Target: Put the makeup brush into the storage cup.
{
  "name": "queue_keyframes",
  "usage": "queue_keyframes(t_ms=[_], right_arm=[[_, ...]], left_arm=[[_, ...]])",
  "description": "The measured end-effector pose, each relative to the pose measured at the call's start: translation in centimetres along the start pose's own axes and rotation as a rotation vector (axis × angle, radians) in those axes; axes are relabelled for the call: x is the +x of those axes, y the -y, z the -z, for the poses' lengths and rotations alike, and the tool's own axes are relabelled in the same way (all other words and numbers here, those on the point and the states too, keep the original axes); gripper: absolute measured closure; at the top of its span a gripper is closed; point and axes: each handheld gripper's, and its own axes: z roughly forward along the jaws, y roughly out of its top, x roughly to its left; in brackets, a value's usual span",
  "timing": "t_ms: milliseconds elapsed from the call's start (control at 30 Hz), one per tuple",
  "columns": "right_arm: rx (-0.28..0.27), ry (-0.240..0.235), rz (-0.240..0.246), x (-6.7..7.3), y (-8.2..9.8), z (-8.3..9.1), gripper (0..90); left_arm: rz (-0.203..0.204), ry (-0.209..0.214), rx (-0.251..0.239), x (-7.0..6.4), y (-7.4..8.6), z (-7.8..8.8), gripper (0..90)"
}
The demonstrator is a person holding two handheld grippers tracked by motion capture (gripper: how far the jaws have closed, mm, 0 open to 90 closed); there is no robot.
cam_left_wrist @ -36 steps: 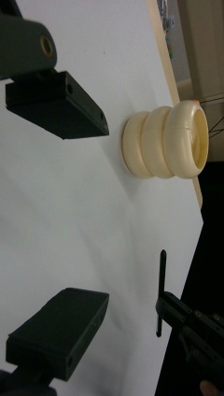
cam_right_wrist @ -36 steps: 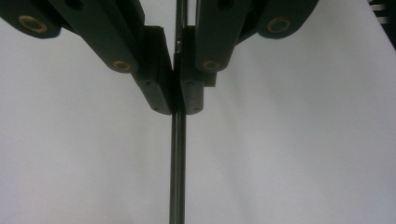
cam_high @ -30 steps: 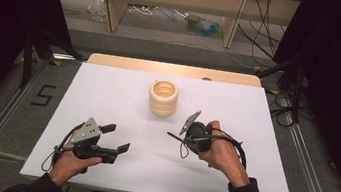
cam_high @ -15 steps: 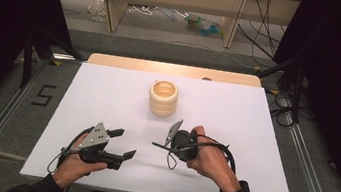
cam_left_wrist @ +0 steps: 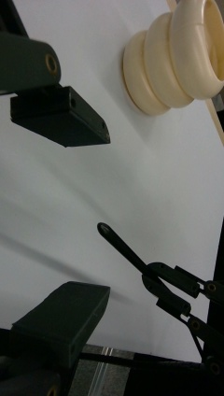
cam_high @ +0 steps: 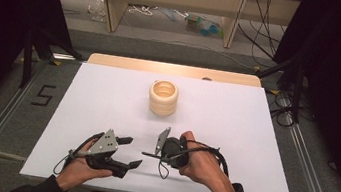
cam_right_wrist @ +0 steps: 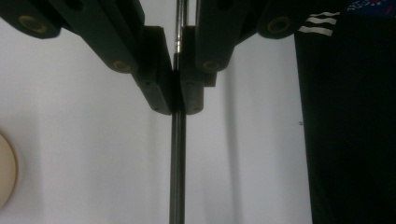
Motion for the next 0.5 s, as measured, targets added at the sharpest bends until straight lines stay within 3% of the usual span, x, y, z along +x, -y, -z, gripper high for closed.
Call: queue_keyframes(t_ms=[67, 133, 233, 400, 467, 500], right_arm=[[-0.001, -0.003, 0.014, 0.1, -0.1, -0.1, 84.0], [0.006, -0.015, 0.010, 0.4, -0.3, -0.2, 84.0], [-0.009, -0.017, 0.043, 0.5, -0.5, -0.5, 84.0], [-0.005, -0.033, 0.069, 0.9, -0.9, -0.8, 84.0], [-0.011, -0.039, 0.052, 1.1, -0.9, -0.8, 84.0], [-0.002, -0.040, 0.074, 1.1, -0.9, -0.8, 84.0]], left_arm=[[0.029, 0.039, 0.010, -0.3, 0.0, -0.2, 23.8], [0.018, 0.063, 0.029, -0.6, 0.0, -0.5, 24.6], [-0.006, 0.100, 0.050, -1.0, 0.0, -0.8, 24.9], [-0.038, 0.118, 0.082, -1.2, 0.2, -1.1, 24.8], [-0.035, 0.125, 0.083, -1.3, 0.2, -1.2, 25.6], [-0.040, 0.123, 0.085, -1.3, 0.2, -1.2, 26.1]])
